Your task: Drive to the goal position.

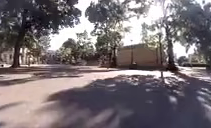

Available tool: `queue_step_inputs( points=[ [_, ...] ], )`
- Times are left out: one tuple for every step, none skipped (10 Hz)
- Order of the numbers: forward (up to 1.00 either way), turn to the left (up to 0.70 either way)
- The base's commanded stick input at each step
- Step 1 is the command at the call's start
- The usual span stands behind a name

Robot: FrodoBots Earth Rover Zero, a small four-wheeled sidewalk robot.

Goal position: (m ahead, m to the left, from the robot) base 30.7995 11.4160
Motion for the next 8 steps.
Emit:
queue_step_inputs(
  points=[
    [0.7, 0.14],
    [0.7, 0.14],
    [0.7, 0.14],
    [0.7, 0.14],
    [0.7, 0.14],
    [0.7, 0.14],
    [0.7, 0.14],
    [0.7, 0.14]
  ],
)
